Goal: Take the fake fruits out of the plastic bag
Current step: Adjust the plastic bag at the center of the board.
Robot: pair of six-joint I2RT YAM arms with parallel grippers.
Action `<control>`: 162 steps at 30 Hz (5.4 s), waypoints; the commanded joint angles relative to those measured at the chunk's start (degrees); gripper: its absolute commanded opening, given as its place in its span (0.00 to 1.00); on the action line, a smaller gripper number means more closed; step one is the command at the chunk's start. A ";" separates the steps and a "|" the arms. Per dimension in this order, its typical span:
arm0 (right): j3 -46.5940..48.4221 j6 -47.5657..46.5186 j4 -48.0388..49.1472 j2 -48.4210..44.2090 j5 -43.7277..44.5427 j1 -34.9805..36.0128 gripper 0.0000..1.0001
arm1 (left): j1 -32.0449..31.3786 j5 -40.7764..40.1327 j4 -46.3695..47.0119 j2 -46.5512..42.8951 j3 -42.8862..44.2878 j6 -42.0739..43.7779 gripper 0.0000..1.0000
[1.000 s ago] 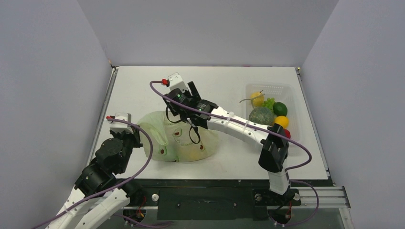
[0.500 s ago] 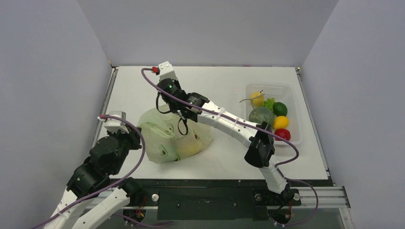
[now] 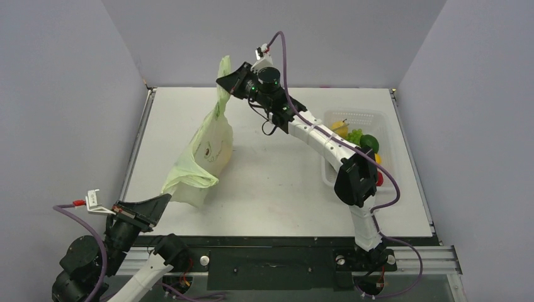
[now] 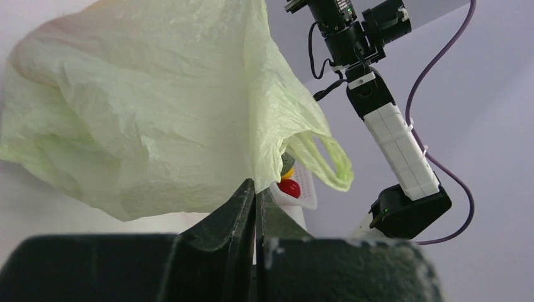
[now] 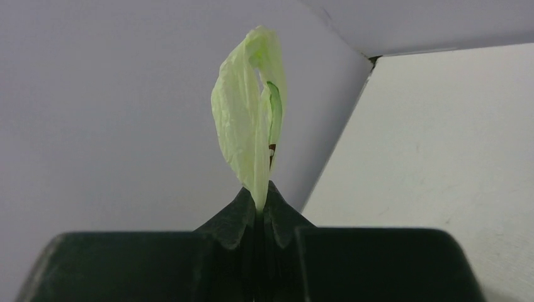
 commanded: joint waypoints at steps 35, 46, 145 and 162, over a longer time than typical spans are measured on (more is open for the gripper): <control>-46.50 -19.28 -17.26 -45.16 4.74 -0.08 0.74 | -2.04 5.72 -9.15 39.96 24.99 31.87 0.97; -62.34 -14.53 -13.36 -54.97 0.50 0.65 0.74 | 1.77 3.55 -3.34 69.22 22.69 46.03 0.92; -90.18 -5.52 20.53 -44.92 4.72 4.90 0.00 | 10.99 -14.56 -4.62 35.83 13.60 31.70 0.00; -66.48 -26.21 -10.89 -53.19 13.27 8.91 0.66 | 11.03 13.13 8.13 32.92 1.80 28.35 0.00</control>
